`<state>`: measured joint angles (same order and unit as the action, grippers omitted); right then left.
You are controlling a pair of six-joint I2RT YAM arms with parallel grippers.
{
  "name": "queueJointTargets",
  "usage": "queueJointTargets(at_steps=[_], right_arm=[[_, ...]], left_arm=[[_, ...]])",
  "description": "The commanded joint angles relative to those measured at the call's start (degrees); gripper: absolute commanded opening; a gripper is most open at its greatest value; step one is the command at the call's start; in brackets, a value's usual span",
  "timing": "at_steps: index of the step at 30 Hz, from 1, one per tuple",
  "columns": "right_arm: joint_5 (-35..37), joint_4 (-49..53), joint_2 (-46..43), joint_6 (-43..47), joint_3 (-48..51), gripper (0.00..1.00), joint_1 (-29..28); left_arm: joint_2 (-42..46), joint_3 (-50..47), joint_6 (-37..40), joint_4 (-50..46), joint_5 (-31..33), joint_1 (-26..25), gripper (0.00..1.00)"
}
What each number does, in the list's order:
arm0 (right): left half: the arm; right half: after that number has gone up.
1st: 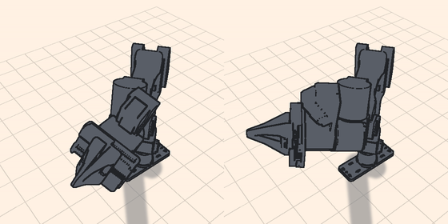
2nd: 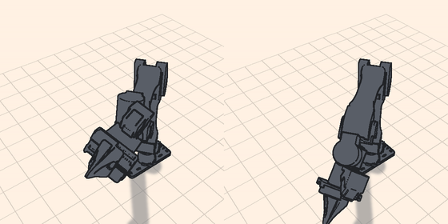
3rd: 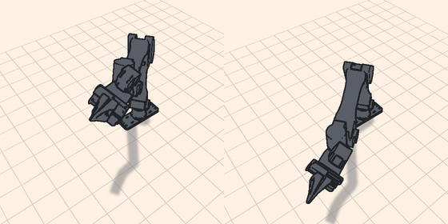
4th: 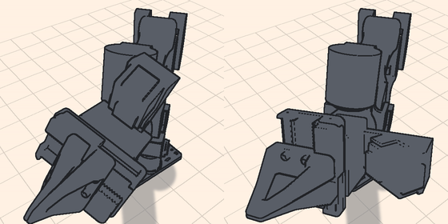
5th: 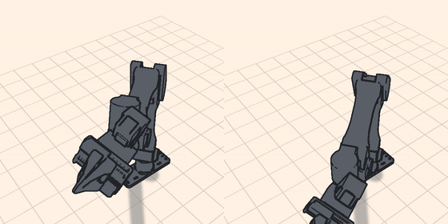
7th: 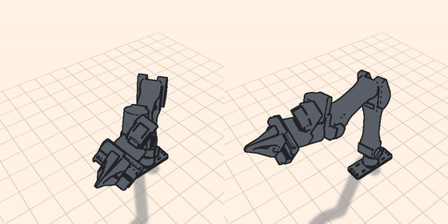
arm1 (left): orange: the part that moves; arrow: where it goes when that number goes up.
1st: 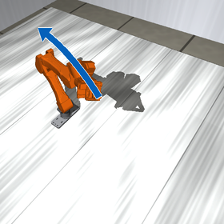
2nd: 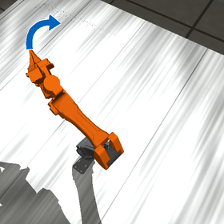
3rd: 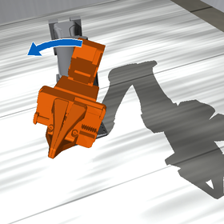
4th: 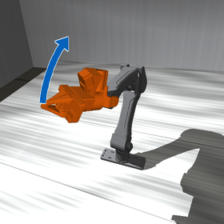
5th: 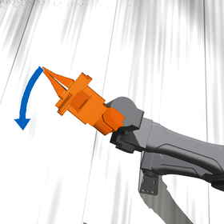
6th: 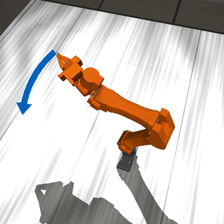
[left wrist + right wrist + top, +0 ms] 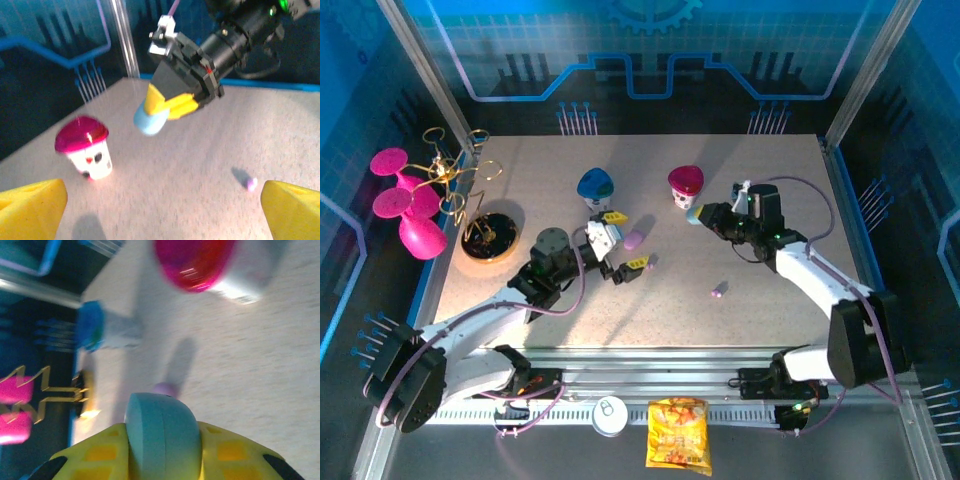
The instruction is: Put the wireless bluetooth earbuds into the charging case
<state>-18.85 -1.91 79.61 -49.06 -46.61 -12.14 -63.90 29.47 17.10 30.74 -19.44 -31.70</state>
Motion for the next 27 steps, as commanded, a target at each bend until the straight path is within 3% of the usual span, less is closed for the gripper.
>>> queueJointTargets(at_steps=[1, 7, 16, 21, 25, 27], right_arm=[[7.13, 3.46, 5.79, 5.6, -3.34, 0.07, 2.75], [12.34, 3.99, 17.93, 8.36, -10.68, 0.07, 3.85], [11.61, 2.99, 27.21, 8.33, -14.47, 0.13, 6.02], [12.76, 5.17, 25.99, 10.09, -14.5, 0.34, 6.42], [18.35, 9.25, 20.58, 12.06, -13.34, 0.69, 6.49], [20.85, 10.21, 16.73, 13.28, -11.83, 0.78, 6.44]], left_arm=[[-0.53, 1.0, 2.13, -7.06, 5.69, -0.38, 0.99], [-5.33, 4.0, -2.91, -8.92, 7.9, 1.05, 0.99], [-10.72, 9.68, -6.35, -19.98, 14.17, 3.99, 0.99], [-14.94, 13.83, -6.39, -27.62, 15.59, 4.19, 0.99], [-20.57, 19.29, -5.69, -34.72, 15.61, 4.26, 0.99], [-23.28, 22.06, -5.58, -38.2, 16.79, 4.25, 0.99]])
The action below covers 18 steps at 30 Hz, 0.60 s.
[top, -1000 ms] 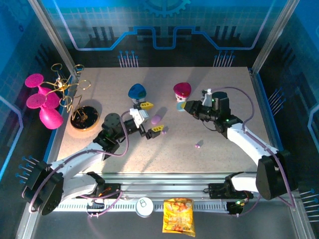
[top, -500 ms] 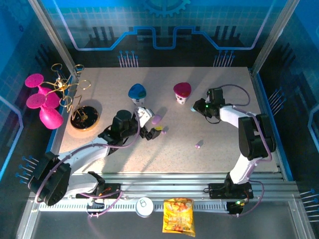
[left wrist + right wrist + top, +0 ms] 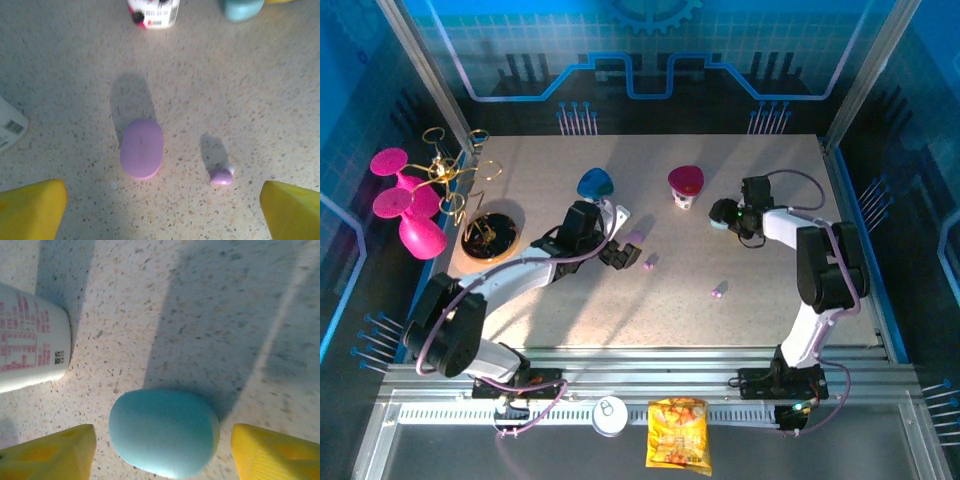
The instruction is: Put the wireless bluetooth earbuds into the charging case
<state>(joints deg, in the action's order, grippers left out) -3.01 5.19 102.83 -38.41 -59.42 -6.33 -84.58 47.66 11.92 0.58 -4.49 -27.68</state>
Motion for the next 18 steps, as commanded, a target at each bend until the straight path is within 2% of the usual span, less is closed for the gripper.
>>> queueJointTargets(at_steps=[1, 5, 10, 18], right_arm=[[5.68, 3.16, -8.66, 3.25, 1.98, 0.81, 0.61], [5.17, 4.15, -15.35, 5.51, 4.89, 0.82, 0.29], [4.22, 5.83, -21.47, 6.06, 7.72, 0.82, -0.93], [3.88, 6.45, -26.22, 5.72, 11.91, 0.82, -1.68]], left_arm=[[-3.82, 5.01, -0.41, -9.33, 2.79, 0.2, 0.99], [-8.34, 9.0, -0.94, -13.13, 5.57, 0.3, 0.91], [-12.68, 13.14, -1.38, -16.77, 5.12, 0.4, 0.83], [-17.75, 18.63, -0.67, -21.8, 1.74, 0.35, 0.81]])
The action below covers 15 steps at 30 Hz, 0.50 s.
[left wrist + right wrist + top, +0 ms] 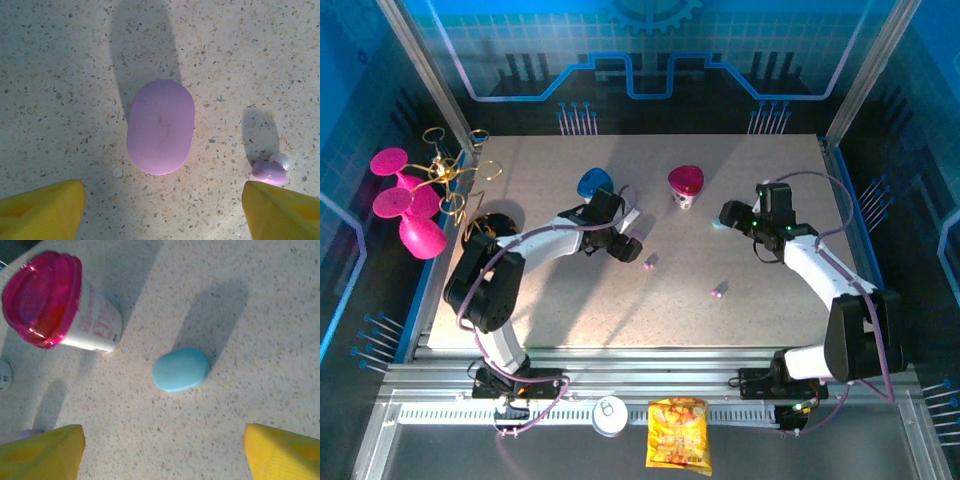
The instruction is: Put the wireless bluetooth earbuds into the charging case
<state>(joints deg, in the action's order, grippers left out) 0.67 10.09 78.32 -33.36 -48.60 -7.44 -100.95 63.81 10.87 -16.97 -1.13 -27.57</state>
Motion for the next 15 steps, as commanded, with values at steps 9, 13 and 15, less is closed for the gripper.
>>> queueJointTargets(at_steps=[9, 13, 15], right_arm=[[0.19, 1.74, -3.66, 1.06, 2.79, 0.82, -0.47], [-1.22, 0.52, -3.08, 0.51, 3.16, 0.81, -0.55], [-1.92, 0.3, -2.91, 0.32, 3.23, 0.81, -0.56]], left_arm=[[-6.95, 7.94, 0.55, -9.95, -0.95, -0.15, 0.79], [-9.63, 10.45, 1.03, -11.86, 0.31, -0.2, 0.78], [-10.89, 11.64, 1.25, -12.45, 0.77, -0.18, 0.76]])
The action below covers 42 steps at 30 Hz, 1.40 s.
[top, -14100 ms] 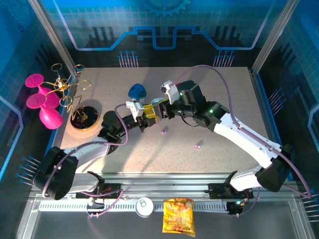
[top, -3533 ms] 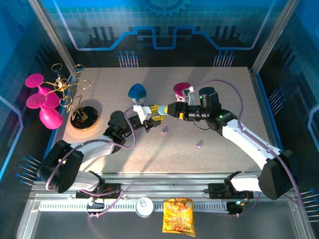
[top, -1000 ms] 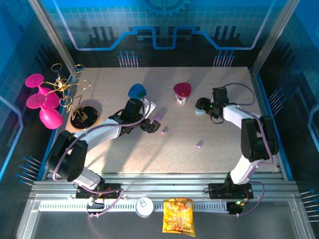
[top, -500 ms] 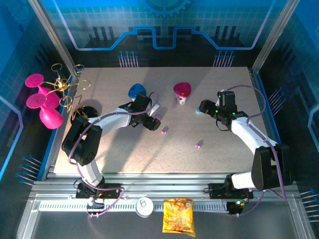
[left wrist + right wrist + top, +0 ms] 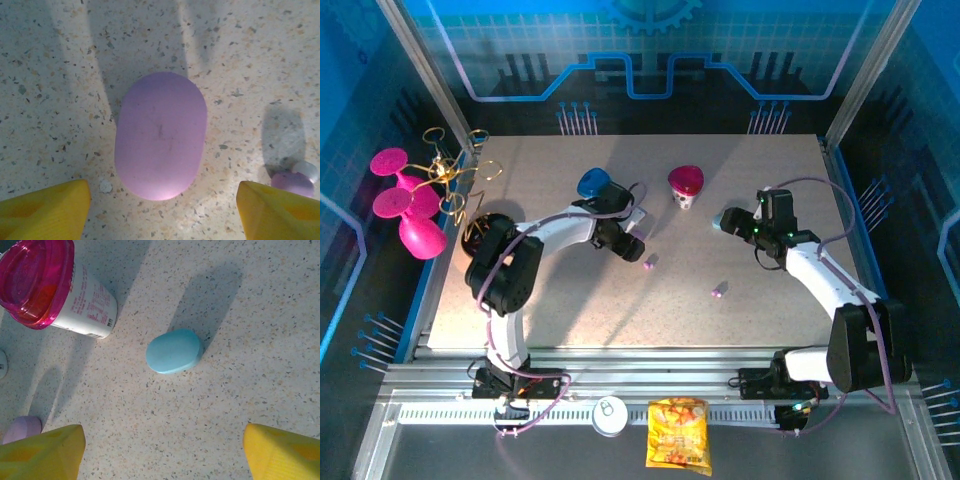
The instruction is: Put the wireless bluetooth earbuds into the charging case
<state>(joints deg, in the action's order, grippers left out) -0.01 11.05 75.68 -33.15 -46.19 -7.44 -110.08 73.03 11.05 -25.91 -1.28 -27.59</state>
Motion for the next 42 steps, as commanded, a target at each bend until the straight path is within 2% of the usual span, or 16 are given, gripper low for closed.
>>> queueJointTargets(at_steps=[1, 8, 11, 15, 16, 20, 26, 34, 39, 42], right_arm=[[-1.39, -0.68, -0.27, 0.01, 0.78, 0.81, -0.56], [-1.01, -0.5, -0.99, 0.34, 1.62, 0.81, -0.56], [-0.89, -0.81, -0.86, 0.28, 2.22, 0.81, -0.53], [-1.87, -1.29, -0.58, -0.03, 2.21, 0.81, -0.56], [-2.35, -1.21, -0.53, -0.08, 2.01, 0.81, -0.56], [-3.96, 0.21, -1.47, 0.01, 0.67, 0.81, -0.6], [-8.82, 2.09, -5.14, -0.41, -0.1, 0.8, -0.66], [-27.43, 3.41, -5.23, -1.98, -3.86, 0.78, -4.79], [-34.93, 2.82, -3.04, -2.55, -7.14, 0.78, -8.69], [-38.39, -0.22, -2.03, -4.98, -7.31, 0.78, -10.4]], left_arm=[[-2.32, 3.11, 1.27, -3.8, 1.01, -0.13, 0.75], [-6.55, 8.01, 2.87, -7.08, 0.35, -0.27, 0.64], [-7.72, 8.72, 3.73, -7.88, 0.86, -0.61, 0.54], [-7.24, 8.19, 3.41, -7.96, 0.5, -0.66, 0.32], [-6.64, 7.61, 3.24, -7.55, 0.42, -0.7, 0.3], [-3.5, 4.86, 3.09, -5.03, -0.43, -0.79, 0.3], [4.55, 0.05, 3.57, 0.69, -5.7, -0.74, 0.31], [17.24, -10.09, 7.9, 17.09, -18.37, -0.92, 0.3], [22.86, -17.99, 11.26, 30.13, -27.63, -1.27, 0.29], [24.81, -21.25, 11.97, 36.38, -30.98, -1.4, 0.29]])
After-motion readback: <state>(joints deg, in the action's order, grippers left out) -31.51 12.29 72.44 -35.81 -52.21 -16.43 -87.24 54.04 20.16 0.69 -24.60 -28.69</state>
